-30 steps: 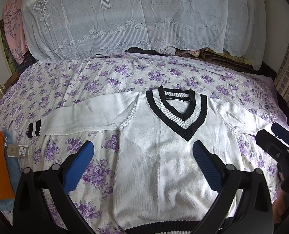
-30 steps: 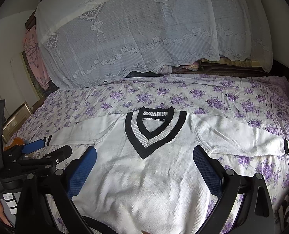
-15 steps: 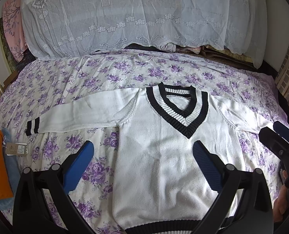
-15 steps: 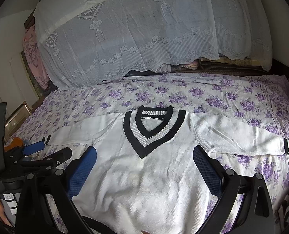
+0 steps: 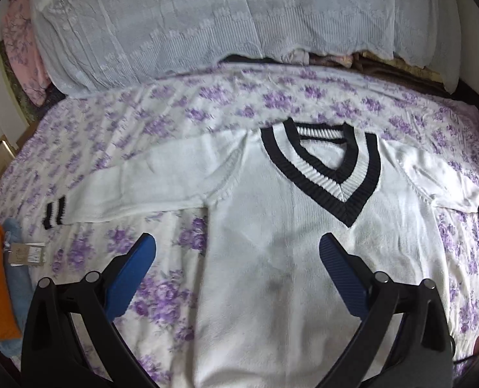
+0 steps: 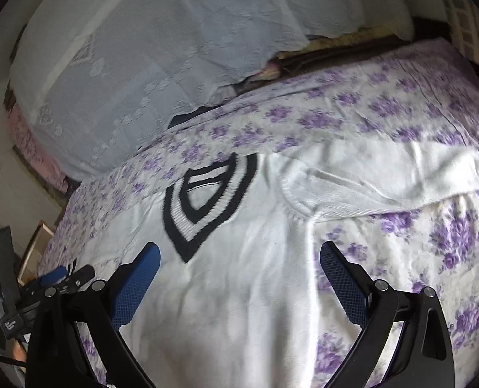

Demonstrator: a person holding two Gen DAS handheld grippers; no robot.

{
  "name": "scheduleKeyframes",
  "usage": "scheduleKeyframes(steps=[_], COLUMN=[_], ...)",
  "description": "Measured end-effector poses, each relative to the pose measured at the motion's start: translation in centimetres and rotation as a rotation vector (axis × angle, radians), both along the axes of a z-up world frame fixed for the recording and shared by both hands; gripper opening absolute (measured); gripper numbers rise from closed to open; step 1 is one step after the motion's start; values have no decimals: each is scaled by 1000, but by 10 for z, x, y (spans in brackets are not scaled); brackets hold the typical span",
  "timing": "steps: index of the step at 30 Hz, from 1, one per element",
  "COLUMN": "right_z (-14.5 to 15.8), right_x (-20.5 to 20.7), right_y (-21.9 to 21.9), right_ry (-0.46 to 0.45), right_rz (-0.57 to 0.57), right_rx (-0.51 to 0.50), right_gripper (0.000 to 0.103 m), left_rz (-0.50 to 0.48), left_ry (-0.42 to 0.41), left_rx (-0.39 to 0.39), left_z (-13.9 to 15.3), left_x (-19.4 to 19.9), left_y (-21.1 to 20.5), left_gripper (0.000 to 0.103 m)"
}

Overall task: Fold small clothes
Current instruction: 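Reach the right tool to the striped sweater cuff and grasp it, then carry the cuff with the right tool across the sweater body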

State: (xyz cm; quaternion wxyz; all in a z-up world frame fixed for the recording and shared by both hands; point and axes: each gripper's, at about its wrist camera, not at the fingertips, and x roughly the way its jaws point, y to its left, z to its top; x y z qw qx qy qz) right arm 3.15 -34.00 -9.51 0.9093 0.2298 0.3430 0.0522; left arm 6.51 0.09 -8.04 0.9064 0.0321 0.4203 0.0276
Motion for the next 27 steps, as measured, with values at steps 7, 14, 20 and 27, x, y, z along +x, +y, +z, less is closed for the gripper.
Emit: scheduleKeyframes(steps=[7, 14, 20, 27], right_z=[-31, -56, -81, -103], right_x=[-12, -15, -6, 3], right_y=[-86, -198, -245, -274], right_ry=[35, 90, 128, 76], right_rz=[-230, -517, -675, -786], right_rx=[73, 277, 360, 424], right_gripper=[100, 85, 65, 34], left_rz=[-171, -329, -356, -348], left_ry=[37, 6, 19, 110], left_rx=[107, 165, 183, 216], left_z=[-16, -11, -25, -77], left_x=[34, 54, 84, 108], left_y=[-72, -167, -210, -226], left_gripper=[99, 99, 99, 99])
